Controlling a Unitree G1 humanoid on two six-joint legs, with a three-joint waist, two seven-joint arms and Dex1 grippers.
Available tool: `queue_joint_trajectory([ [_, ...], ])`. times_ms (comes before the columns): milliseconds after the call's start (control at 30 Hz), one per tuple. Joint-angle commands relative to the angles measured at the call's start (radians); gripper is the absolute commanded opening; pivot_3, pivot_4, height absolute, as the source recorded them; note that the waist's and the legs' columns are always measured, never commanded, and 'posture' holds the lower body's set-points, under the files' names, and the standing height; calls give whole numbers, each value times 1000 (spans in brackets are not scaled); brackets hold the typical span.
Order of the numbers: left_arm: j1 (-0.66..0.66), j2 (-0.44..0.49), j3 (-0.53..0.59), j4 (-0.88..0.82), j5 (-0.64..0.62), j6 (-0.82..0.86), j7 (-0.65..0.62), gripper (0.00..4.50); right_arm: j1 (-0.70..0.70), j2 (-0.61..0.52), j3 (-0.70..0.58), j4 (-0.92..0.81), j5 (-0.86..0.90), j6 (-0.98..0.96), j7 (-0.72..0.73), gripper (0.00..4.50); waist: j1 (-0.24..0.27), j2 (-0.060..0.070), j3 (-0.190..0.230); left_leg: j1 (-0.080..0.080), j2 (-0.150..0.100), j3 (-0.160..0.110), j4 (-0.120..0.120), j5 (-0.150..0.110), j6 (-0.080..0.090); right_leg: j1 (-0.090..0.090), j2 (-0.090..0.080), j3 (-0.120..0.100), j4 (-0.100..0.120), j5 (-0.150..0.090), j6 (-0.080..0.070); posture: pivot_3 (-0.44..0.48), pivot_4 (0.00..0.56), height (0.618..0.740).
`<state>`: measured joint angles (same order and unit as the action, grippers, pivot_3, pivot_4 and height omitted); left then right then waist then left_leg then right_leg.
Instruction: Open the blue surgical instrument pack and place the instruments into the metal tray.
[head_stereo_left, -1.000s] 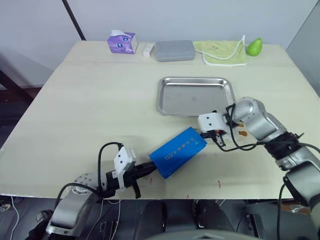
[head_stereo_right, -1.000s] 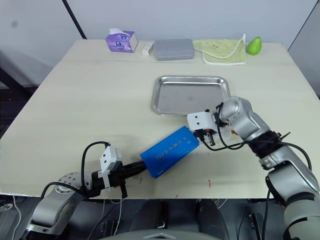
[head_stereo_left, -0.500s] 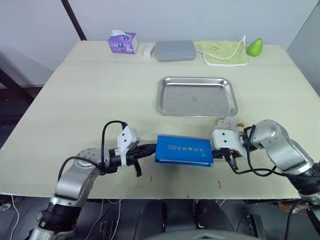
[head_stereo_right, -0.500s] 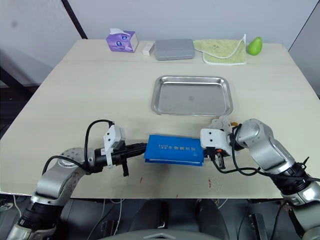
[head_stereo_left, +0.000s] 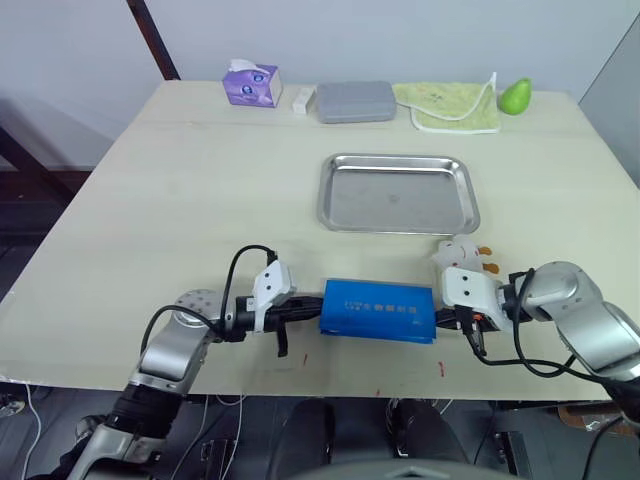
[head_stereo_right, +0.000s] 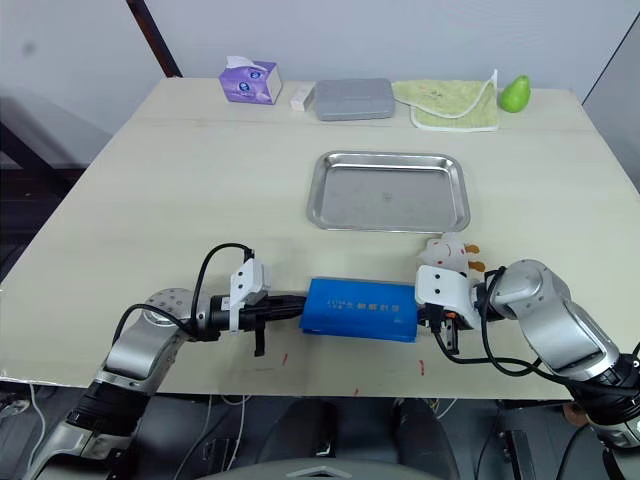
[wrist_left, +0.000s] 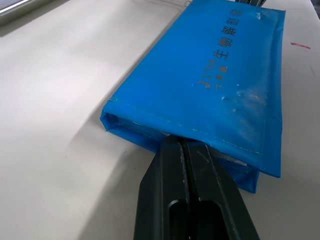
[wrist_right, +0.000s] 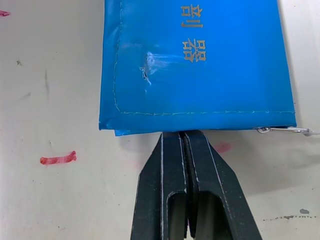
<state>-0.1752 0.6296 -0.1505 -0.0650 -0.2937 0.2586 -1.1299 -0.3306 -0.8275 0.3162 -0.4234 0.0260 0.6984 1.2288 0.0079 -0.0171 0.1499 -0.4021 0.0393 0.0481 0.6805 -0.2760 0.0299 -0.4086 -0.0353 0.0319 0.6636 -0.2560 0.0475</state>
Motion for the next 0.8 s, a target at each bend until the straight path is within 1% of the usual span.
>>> queue_joint_trajectory([
  [33, -15, -34, -67, -21, 8, 0, -20, 0, -13, -3, -17, -22, 28, -17, -22, 32, 6, 0, 0, 0, 0, 0, 1, 0, 0, 0, 0, 0, 0, 0, 0, 0, 150, 736],
  [267, -20, -50, -74, -20, 20, 5, -18, 0, -7, -24, -16, -13, 42, -29, -30, 32, 7, 0, 0, -1, 0, -1, 2, 0, 0, 0, 0, 0, 0, 0, 0, 0, 150, 736],
  [600, -34, -82, -74, -10, 39, 3, -6, 0, 20, -64, -48, 12, 53, -58, -61, 32, 9, 0, 0, -1, 0, -1, 3, 0, 0, 1, 0, -1, 0, 0, 0, 0, 150, 736],
  [800, -29, -67, -42, 24, 48, -35, -15, 0, 45, -80, -75, 23, 51, -97, -95, 32, 8, 0, 0, -1, 0, -1, 3, 0, 0, 1, 0, -1, 0, 0, 0, 0, 150, 736],
])
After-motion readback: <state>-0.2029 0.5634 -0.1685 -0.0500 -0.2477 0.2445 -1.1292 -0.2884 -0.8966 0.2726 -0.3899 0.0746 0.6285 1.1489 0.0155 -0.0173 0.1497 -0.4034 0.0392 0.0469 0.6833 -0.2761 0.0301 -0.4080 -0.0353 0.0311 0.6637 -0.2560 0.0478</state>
